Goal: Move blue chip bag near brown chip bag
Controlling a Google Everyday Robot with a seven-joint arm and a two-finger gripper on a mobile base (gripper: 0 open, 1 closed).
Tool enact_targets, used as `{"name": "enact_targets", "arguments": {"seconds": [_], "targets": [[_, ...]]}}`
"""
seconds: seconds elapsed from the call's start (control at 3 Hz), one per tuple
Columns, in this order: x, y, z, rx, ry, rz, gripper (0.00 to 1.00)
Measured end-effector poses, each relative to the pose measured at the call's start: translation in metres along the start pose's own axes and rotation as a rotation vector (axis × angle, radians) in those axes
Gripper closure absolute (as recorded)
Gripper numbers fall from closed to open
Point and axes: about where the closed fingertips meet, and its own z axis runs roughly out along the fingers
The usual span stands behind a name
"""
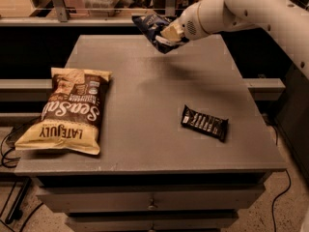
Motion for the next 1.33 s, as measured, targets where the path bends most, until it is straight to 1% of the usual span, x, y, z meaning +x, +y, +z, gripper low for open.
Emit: {"name": "enact_targets", "arguments": {"seconds": [0.33, 0.67, 1.0, 1.33], "targets": [[-0.013, 0.058, -0.012, -0.138, 0.002, -0.068, 0.62], [-0.009, 0.131, -0.028, -0.271, 0.031, -0.042, 0.30], [-0.004, 0.164, -0.030, -0.299, 0.054, 0.042, 0.07], [-0.002, 0.167, -0.029, -0.304, 0.061, 0.050, 0.00]]}}
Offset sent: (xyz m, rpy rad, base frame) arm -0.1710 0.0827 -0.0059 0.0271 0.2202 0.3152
